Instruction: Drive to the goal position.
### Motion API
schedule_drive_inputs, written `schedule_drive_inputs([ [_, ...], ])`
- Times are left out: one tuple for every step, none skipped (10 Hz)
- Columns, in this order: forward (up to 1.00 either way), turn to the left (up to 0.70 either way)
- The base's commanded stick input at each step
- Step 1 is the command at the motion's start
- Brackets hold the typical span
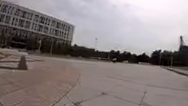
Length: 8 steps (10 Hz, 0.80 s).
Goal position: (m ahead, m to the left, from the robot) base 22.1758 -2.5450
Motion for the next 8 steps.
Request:
schedule_drive_inputs([
  [0.50, 0.00],
  [0.50, 0.00],
  [0.50, 0.00],
  [0.50, 0.00],
  [0.50, 0.00],
  [0.50, 0.00],
  [0.50, -0.06],
  [0.50, -0.16],
])
